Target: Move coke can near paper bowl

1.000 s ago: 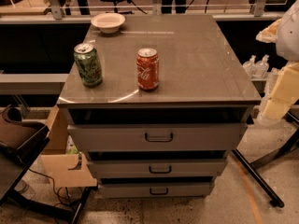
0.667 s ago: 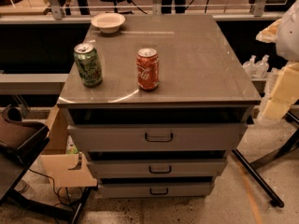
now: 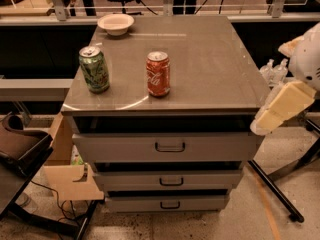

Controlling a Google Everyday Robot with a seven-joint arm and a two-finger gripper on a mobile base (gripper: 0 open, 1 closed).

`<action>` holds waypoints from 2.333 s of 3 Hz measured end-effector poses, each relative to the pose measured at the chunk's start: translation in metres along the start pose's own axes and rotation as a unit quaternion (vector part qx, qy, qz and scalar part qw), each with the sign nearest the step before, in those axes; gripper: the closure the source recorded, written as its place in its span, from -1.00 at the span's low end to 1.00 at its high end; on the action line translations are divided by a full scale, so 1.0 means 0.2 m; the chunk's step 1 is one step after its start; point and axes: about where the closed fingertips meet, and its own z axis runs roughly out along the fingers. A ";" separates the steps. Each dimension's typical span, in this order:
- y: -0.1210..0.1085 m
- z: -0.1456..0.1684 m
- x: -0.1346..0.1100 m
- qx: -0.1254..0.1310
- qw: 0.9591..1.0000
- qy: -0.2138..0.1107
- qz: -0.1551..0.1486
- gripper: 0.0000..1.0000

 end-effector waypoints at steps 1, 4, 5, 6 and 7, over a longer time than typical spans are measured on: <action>0.05 0.18 0.00 0.005 0.995 -0.051 0.083 -1.00; -0.03 0.49 -0.34 0.050 0.947 -0.271 0.166 -1.00; -0.18 0.45 -0.46 0.109 0.920 -0.336 0.167 -1.00; -0.24 0.41 -0.54 0.147 0.909 -0.355 0.159 -1.00; -0.25 0.40 -0.53 0.148 0.909 -0.354 0.161 -1.00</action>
Offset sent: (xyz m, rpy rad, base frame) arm 0.1541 0.0239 0.0157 0.6403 -0.6939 -0.3726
